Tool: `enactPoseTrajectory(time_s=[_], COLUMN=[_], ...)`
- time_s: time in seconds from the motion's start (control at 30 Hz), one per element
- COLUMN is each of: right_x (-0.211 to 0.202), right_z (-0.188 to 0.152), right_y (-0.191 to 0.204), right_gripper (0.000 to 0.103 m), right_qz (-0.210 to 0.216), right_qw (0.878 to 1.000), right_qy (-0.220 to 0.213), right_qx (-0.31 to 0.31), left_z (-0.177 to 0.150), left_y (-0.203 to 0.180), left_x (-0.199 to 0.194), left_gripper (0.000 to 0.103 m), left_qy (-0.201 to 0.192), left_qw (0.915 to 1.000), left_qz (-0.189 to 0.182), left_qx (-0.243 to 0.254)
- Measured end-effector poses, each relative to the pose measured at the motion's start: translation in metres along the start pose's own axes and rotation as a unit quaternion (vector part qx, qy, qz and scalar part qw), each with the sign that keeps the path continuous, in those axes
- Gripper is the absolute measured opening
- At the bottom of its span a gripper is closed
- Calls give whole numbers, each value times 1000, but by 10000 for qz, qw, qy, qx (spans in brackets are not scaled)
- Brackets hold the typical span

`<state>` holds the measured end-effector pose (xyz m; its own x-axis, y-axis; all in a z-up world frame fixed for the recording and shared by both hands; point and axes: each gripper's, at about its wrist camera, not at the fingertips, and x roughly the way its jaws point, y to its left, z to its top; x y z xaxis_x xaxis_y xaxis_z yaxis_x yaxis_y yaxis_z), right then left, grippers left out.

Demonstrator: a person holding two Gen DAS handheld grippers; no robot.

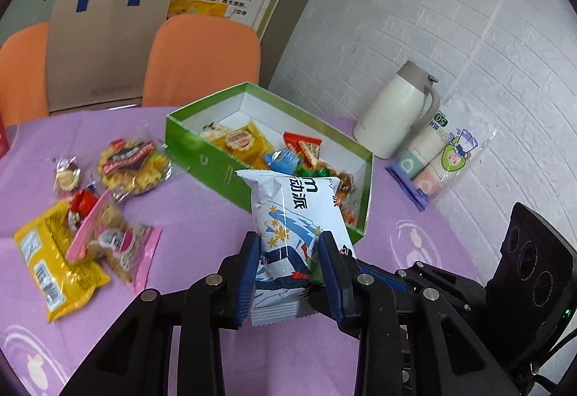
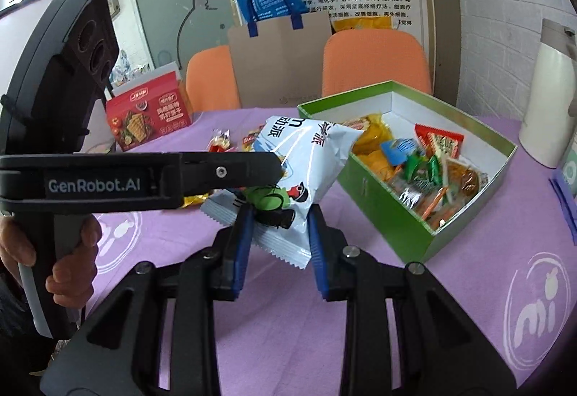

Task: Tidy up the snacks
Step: 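Carry the white bag into the green box and open both tools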

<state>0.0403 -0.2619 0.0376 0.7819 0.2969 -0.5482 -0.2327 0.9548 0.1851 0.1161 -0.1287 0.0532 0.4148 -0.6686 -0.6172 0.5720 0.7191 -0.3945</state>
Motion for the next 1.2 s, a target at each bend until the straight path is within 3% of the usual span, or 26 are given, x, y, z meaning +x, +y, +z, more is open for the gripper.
enactPoseTrajectory(time_s=[0.27,0.57,0.67,0.7,0.73,0.77,0.8,0.87,1.03,1.2], right_x=[17,62,76,81,85,84,83,80,72,55], right_z=[43,74,79,79,80,79,77,74,68,70], right_y=[-57,-104,-108,-107,-107,-107,-106,-105,-104,-91], right_gripper=[32,32,34,37,50,65,68,69,81,82], right_qz=[-233,-263,-511,-668,-816,-882,-925,-1058,-1064,-1025], right_qw=[9990,9973,9963,9956,9947,9943,9943,9932,9933,9941], right_qy=[-168,201,353,456,529,518,477,458,405,304], right_qx=[356,657,591,471,348,290,231,136,191,188], left_z=[62,103,110,111,111,110,108,104,101,94], left_y=[-11,4,8,9,11,12,15,20,26,21], left_x=[54,119,133,135,137,137,135,127,114,85], left_gripper=[33,32,32,34,38,54,72,88,90,90], left_qy=[74,332,355,339,317,311,268,23,-38,-200], left_qw=[9999,9994,9990,9989,9987,9986,9986,9986,9982,9973], left_qz=[-69,106,227,286,347,384,419,526,591,688], left_qx=[140,84,145,167,177,189,191,108,-25,151])
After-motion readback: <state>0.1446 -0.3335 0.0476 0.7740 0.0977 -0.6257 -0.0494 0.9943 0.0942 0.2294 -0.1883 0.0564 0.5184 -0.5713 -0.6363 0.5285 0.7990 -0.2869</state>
